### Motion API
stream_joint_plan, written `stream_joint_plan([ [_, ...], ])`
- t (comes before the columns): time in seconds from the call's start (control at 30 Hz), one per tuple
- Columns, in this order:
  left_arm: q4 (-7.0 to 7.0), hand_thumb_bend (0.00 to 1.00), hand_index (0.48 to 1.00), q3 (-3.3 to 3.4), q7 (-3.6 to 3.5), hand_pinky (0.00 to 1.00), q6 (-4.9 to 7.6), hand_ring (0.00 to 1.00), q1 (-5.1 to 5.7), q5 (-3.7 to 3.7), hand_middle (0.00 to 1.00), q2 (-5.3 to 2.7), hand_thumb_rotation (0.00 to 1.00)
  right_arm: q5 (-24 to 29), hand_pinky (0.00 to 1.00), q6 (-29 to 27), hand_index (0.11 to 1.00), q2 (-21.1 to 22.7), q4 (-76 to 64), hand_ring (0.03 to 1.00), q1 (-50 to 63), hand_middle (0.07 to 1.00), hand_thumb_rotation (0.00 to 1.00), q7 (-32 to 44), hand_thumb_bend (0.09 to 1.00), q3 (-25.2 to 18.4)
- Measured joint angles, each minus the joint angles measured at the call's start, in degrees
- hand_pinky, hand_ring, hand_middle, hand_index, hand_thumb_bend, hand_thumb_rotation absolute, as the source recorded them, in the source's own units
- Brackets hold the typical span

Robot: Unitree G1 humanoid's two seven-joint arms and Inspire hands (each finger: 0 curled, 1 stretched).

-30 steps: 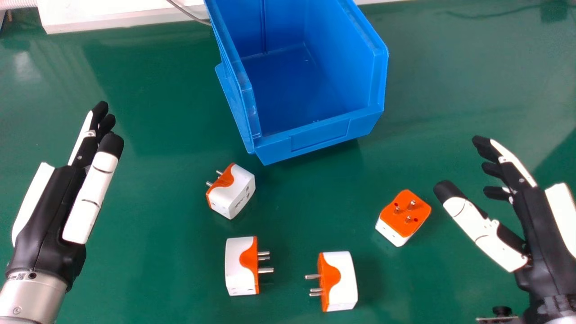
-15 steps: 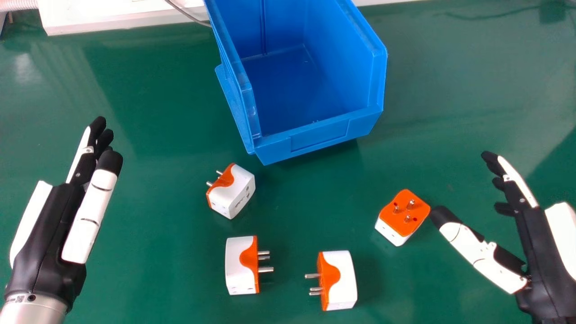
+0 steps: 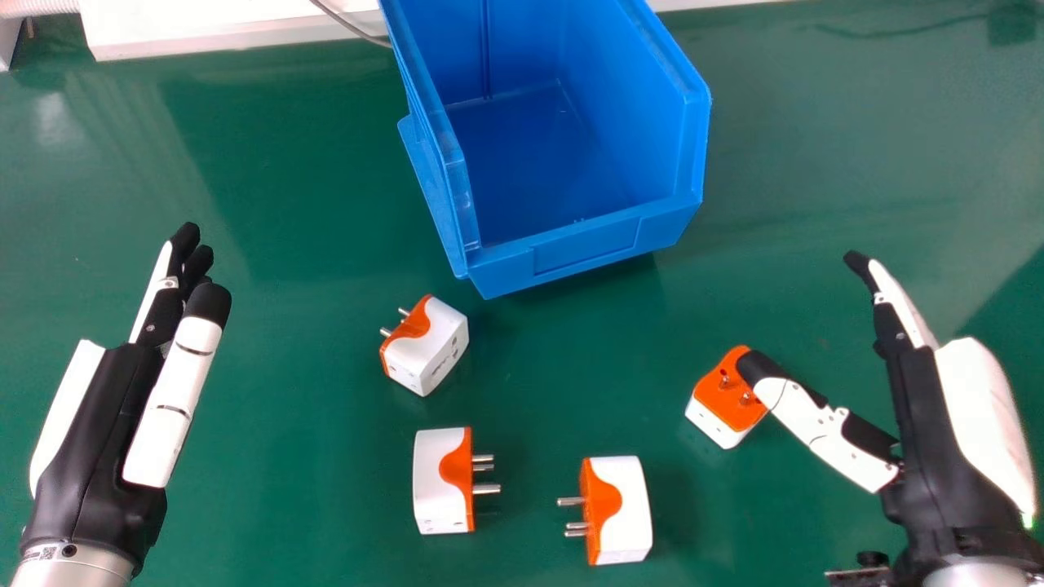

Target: Pick all objects and put in blue box

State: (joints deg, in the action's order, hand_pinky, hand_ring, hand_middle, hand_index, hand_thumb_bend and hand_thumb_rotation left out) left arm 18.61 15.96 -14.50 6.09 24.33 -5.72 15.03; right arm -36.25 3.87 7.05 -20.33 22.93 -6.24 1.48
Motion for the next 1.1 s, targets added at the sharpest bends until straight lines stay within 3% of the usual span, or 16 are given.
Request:
stream_joint_plan([
  [0.23, -0.24, 0.55, 1.0, 0.01, -0.16, 1.0, 0.0, 1.0, -1.21, -0.01, 1.0, 0.01, 1.0, -2.53, 0.8, 3.6, 0.908, -0.02, 2.66, 0.925, -3.32, 0.942, 0.63, 0.01, 0.51, 2.98],
  [0.53, -1.83, 0.54, 1.0, 0.07, -0.05, 1.0, -0.01, 1.0, -2.59, 0.16, 1.0, 0.07, 1.0, -4.31, 0.84, 8.66, 0.931, 1.29, 7.5, 0.935, -7.2, 0.962, 0.6, 0.5, 0.522, 5.42],
  [0.77, -2.06, 0.55, 1.0, 0.07, 0.31, 1.0, -0.19, 1.0, -3.46, 0.83, 1.0, 0.1, 1.0, -8.78, 0.85, 14.27, 0.94, 2.34, 10.46, 0.946, -10.44, 0.98, 0.65, 0.87, 0.572, 8.43],
  [1.1, -3.47, 0.55, 1.0, 0.12, 0.36, 1.0, -0.42, 1.0, -4.76, 1.15, 1.0, 0.25, 1.0, -13.25, 0.85, 19.85, 0.943, 2.76, 16.3, 0.944, -15.32, 0.979, 0.64, 0.67, 0.633, 11.34],
])
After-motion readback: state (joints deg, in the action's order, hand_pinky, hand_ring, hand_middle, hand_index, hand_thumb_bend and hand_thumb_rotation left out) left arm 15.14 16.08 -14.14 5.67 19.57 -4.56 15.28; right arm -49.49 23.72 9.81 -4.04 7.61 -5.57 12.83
